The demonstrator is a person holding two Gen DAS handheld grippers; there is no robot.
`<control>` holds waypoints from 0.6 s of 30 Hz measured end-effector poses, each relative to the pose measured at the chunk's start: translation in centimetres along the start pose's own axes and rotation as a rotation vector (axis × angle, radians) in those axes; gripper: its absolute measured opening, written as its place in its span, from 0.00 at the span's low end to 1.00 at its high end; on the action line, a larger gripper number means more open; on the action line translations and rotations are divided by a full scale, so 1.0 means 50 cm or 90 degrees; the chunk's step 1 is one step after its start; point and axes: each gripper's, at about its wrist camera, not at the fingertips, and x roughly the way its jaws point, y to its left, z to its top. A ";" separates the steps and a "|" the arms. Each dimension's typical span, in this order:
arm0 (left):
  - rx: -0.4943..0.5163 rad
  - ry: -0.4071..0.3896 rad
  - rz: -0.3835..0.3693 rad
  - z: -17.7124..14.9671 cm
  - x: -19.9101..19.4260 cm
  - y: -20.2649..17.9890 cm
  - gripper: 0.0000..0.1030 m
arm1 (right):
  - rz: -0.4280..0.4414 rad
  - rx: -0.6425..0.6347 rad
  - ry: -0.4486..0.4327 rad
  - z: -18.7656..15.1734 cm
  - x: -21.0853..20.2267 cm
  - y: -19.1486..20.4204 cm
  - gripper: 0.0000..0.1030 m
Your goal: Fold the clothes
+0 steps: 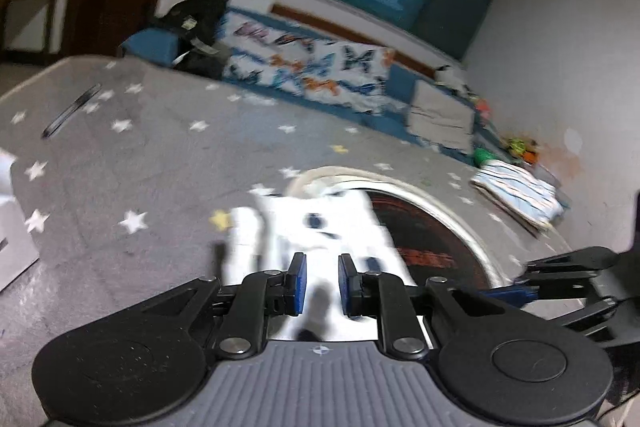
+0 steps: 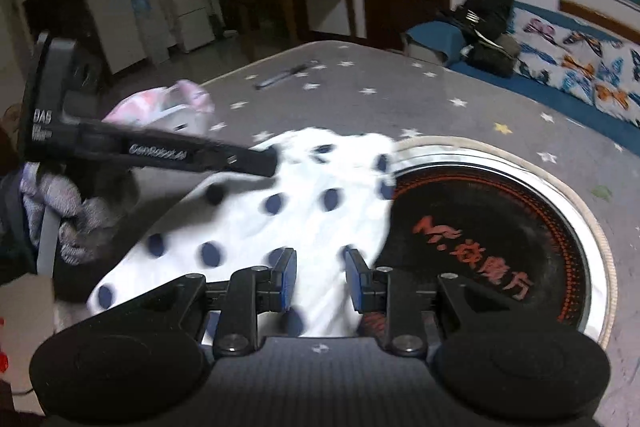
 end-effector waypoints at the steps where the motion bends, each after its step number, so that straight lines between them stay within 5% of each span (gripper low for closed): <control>1: 0.010 0.004 -0.009 -0.007 -0.006 -0.011 0.18 | 0.001 -0.010 0.001 -0.005 0.000 0.012 0.25; 5: 0.027 0.033 -0.025 -0.042 -0.013 -0.035 0.18 | -0.004 -0.042 0.009 -0.028 0.007 0.046 0.25; 11: 0.029 0.046 0.018 -0.088 -0.014 -0.012 0.18 | -0.034 -0.037 0.033 -0.068 0.011 0.038 0.25; 18: 0.021 0.029 0.003 -0.089 -0.036 -0.017 0.18 | -0.065 -0.034 0.017 -0.084 -0.036 0.031 0.25</control>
